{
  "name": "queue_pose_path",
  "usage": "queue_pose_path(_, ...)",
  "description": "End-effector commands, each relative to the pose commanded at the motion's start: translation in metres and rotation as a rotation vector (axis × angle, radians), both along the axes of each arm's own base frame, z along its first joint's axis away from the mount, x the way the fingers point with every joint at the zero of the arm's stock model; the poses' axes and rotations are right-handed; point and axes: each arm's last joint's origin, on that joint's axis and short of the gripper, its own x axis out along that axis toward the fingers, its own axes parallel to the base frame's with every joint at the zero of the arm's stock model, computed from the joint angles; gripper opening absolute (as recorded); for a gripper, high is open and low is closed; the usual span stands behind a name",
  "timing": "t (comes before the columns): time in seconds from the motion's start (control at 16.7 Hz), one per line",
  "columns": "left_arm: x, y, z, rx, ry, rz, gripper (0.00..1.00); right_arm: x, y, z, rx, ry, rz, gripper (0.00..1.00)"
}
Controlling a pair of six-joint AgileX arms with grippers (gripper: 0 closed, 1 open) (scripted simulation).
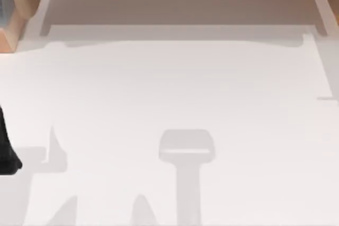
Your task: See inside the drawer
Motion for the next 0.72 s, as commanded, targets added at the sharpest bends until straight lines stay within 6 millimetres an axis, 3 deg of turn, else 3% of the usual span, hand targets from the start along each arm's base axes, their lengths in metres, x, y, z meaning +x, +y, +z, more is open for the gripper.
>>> queue_pose_path(0.18,0.000,0.000,0.000,0.000,0.000,0.000,1.00,-0.018,0.001,0.001,0.000,-0.001,-0.003,0.00)
queue_pose_path(0.42,0.000,0.000,0.000,0.000,0.000,0.000,1.00,-0.018,0.001,0.001,0.000,-0.001,-0.003,0.00)
queue_pose_path(0.72,0.000,0.000,0.000,0.000,0.000,0.000,1.00,-0.018,0.001,0.001,0.000,-0.001,-0.003,0.38)
